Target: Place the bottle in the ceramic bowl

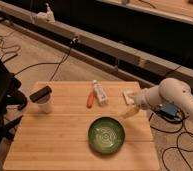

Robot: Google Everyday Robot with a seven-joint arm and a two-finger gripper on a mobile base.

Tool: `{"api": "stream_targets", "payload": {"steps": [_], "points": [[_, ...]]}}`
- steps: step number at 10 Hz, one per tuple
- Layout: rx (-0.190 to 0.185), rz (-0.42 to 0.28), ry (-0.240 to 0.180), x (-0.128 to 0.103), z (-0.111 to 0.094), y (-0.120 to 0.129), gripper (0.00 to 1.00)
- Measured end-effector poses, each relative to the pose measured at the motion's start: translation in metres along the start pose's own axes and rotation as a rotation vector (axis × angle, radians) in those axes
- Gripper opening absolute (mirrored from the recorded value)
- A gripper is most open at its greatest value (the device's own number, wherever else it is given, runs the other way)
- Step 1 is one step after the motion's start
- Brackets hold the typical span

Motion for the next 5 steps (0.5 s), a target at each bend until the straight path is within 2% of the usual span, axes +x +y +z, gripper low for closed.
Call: {"api": "stream_targets", "payload": {"steps": [4,5], "points": [[0.005,-0.006,0.008,-0.001,-0.001,-0.003,0.78],[0.028,-0.004,0.032,-0.001,0.0,-0.013,0.78]]}}
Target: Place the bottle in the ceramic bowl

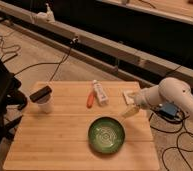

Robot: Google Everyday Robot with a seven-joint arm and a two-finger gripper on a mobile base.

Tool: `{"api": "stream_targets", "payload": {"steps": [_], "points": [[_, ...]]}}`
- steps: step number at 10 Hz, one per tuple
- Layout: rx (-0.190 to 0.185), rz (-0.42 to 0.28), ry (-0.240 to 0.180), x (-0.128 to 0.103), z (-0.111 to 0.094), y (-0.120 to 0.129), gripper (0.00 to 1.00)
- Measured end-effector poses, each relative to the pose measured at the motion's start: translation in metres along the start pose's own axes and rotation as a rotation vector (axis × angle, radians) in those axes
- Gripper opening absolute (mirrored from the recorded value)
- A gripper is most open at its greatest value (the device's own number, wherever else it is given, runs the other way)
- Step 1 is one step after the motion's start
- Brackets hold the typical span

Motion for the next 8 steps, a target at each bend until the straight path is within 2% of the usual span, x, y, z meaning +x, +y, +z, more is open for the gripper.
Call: {"api": "stream_targets", "payload": {"steps": [2,4,6,8], "points": [[0.033,0.021,0.04,-0.001,0.011,-0.02,0.78],[0.059,0.081,0.07,0.003,0.027,-0.039,0.78],[0.059,0.153,0.067,-0.002,0.052,-0.052,0.78],[0.038,0.2,0.037,-0.019,0.078,-0.058,0.78]]}}
